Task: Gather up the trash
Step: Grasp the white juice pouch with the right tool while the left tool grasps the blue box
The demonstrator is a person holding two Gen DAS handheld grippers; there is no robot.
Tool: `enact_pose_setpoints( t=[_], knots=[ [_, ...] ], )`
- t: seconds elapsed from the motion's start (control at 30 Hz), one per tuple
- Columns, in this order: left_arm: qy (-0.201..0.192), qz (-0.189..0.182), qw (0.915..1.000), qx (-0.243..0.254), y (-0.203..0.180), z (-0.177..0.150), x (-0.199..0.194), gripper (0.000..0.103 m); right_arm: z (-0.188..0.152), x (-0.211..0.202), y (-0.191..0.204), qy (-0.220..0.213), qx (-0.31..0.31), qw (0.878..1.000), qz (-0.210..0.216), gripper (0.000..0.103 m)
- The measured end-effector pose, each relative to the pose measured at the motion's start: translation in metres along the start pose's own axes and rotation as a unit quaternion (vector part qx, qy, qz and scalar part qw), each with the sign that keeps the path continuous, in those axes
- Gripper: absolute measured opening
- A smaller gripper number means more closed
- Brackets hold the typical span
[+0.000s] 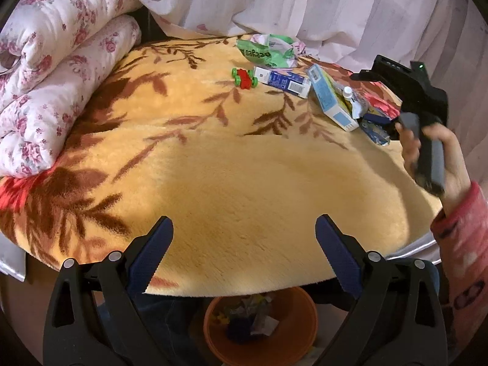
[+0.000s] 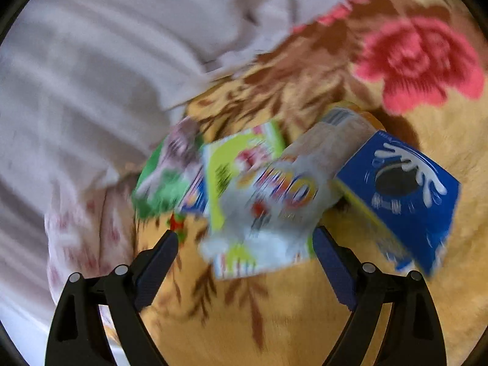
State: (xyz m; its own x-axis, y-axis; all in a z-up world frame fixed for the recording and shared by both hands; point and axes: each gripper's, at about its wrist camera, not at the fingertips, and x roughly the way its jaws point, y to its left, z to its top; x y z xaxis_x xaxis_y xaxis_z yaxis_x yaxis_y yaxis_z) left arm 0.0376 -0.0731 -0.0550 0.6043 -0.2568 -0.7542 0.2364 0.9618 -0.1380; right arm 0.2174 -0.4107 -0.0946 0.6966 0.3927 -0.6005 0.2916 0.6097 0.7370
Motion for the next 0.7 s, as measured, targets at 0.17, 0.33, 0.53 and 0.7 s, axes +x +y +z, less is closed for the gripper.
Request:
enact_pose_setpoints(
  t=[0.17, 0.33, 0.53, 0.7],
  knots=[
    [0.003, 0.003, 1.0, -0.007, 0.008, 0.003, 0.003, 0.092, 0.019, 0.019, -0.021, -0.002, 0.071, 0.997, -0.015, 0.085],
    [0.007, 0.004, 0.9999, -0.009, 0.01, 0.003, 0.006, 0.092, 0.02, 0.017, -0.029, -0.01, 0.082, 0.996, -0.021, 0.069],
    [0.006, -0.003, 1.0, -0.004, 0.005, 0.004, 0.007, 0.092, 0.006, -0.012, -0.012, -0.02, 0.012, 1.0, -0.018, 0.061],
    [0.009, -0.025, 0.9996, -0.01, -0.001, 0.007, 0.012, 0.092, -0.018, -0.044, 0.007, -0.027, -0.077, 0.996, -0.022, 0.058]
  ],
)
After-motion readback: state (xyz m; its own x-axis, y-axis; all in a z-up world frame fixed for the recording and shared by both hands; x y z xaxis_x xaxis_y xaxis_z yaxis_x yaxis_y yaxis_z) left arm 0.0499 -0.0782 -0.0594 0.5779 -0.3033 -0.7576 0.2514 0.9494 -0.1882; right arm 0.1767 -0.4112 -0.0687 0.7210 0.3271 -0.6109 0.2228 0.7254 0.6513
